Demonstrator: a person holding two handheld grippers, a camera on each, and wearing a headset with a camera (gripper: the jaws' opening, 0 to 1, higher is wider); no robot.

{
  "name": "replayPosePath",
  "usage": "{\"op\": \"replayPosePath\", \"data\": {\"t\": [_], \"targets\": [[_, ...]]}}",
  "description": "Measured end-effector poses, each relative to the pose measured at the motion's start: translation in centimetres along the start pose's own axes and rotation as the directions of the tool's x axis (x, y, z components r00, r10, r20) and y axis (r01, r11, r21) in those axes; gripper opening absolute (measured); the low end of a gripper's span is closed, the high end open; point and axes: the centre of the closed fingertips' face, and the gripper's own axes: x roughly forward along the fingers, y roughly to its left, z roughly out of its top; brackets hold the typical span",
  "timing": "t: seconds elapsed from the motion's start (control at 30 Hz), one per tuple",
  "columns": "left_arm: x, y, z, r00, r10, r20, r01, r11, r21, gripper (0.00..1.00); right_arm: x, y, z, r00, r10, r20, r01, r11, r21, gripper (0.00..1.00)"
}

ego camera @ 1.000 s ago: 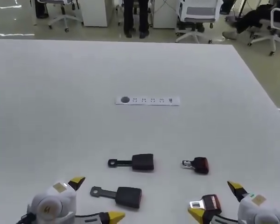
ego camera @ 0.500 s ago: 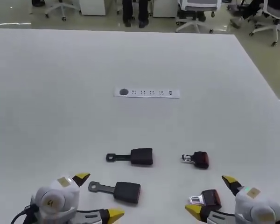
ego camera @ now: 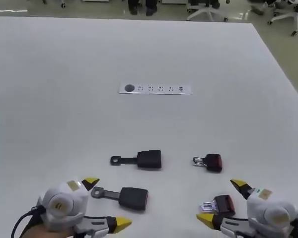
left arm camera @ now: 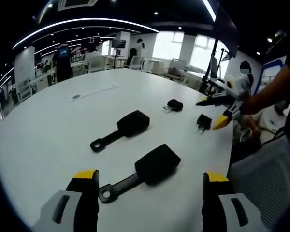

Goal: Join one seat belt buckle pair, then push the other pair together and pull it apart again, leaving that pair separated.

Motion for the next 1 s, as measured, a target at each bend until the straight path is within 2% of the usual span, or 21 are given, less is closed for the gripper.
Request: {"op": "replayPosePath", "data": {"t": [0.1, 0.23, 0.4, 0.57, 0.63, 0.77, 0.93, 1.0], "targets": [[0.3, -0.3, 0.0, 0.9998, -0.017, -0.01, 0.017, 1.0, 0.014, 0.88, 0.3, 0.0, -0.4, 0.9996, 0.021, -0.018, -0.021, 1.0, -0.019, 0.86], [1.0, 0.1, -0.8, 0.9983, -0.035, -0.047, 0.037, 0.998, 0.042, 0.87, 0.6, 0.1, -0.9, 0.9973, 0.058, -0.045, -0.059, 0.997, -0.039, 0.85], [1.7, 0.3, -0.6, 0.9966, -0.056, -0.061, 0.06, 0.996, 0.066, 0.87, 0.7, -0.1, -1.2, 0.9925, 0.102, -0.068, -0.105, 0.993, -0.055, 0.84], [2.3, 0.5, -0.6, 0.9929, -0.086, -0.081, 0.094, 0.991, 0.098, 0.84, 1.0, -0.7, -1.8, 0.9881, 0.119, -0.098, -0.128, 0.987, -0.095, 0.8], [2.6, 0.4, -0.7, 0.99, -0.098, -0.102, 0.11, 0.987, 0.116, 0.84, 1.0, -0.6, -1.8, 0.9845, 0.14, -0.105, -0.151, 0.983, -0.107, 0.8], [3.0, 0.1, -0.6, 0.9828, -0.122, -0.139, 0.145, 0.974, 0.173, 0.84, 1.1, -0.3, -2.2, 0.9713, 0.195, -0.136, -0.213, 0.968, -0.13, 0.78], [3.4, 0.1, -0.9, 0.9733, -0.152, -0.172, 0.186, 0.961, 0.205, 0.82, 1.4, -0.5, -2.6, 0.9608, 0.224, -0.163, -0.248, 0.957, -0.149, 0.78], [3.7, 0.1, -1.2, 0.9672, -0.162, -0.196, 0.206, 0.952, 0.228, 0.81, 1.7, -0.6, -2.8, 0.9535, 0.245, -0.175, -0.272, 0.95, -0.151, 0.78]]}}
